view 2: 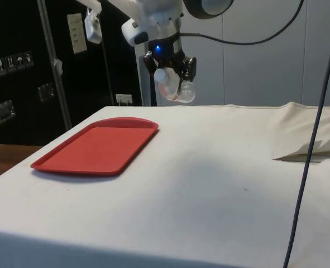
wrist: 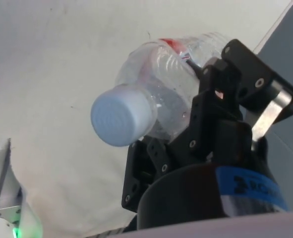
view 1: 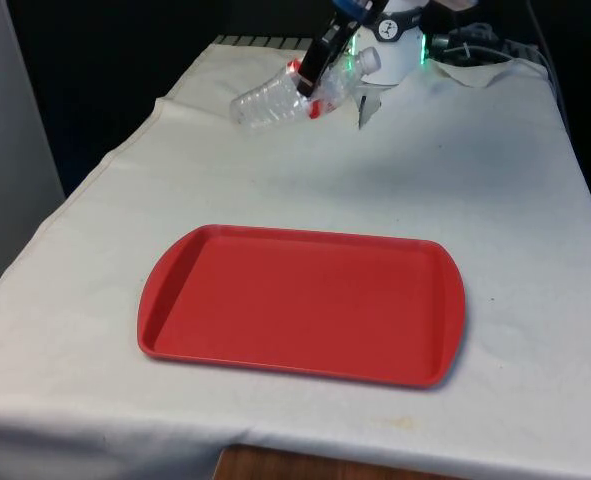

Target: Place the bottle upright on the tray.

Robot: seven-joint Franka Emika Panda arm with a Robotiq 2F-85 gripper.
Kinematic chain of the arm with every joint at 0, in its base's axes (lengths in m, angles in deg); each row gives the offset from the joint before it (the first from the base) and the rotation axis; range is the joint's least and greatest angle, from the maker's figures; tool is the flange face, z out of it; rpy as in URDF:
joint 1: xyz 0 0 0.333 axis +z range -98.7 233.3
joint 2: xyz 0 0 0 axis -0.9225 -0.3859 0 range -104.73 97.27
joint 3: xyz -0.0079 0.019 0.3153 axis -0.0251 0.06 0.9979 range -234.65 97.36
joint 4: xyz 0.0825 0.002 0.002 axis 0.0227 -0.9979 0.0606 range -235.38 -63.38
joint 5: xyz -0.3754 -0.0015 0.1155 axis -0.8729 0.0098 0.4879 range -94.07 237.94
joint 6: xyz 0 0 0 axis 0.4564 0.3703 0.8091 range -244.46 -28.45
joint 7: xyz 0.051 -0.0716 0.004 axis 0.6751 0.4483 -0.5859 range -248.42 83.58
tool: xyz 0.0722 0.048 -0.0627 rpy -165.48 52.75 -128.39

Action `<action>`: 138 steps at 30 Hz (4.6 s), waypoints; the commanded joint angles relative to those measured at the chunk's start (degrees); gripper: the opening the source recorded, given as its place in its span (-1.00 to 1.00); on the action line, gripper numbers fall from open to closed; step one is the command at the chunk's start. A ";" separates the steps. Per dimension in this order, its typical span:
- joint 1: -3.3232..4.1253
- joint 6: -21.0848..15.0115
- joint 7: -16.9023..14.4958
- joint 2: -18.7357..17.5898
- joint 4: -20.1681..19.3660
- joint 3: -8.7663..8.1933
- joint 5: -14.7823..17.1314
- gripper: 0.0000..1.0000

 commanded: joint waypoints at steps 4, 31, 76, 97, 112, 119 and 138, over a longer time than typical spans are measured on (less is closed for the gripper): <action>-0.17 -1.20 -1.32 0.57 -0.40 -0.34 1.66 -0.33; -0.11 -5.50 -9.11 1.78 -0.40 -2.81 12.95 -0.33; -0.06 -8.25 -26.47 2.41 0.11 -5.90 37.30 -0.33; -0.06 -7.79 -36.73 2.35 0.63 -7.79 50.71 -0.33; -0.11 -6.76 -44.00 2.35 1.03 -9.28 60.33 -0.33; -0.11 -6.07 -45.78 1.83 1.78 -10.08 63.37 -0.33; -0.06 -5.44 -45.32 -0.57 4.64 -11.23 68.24 -0.33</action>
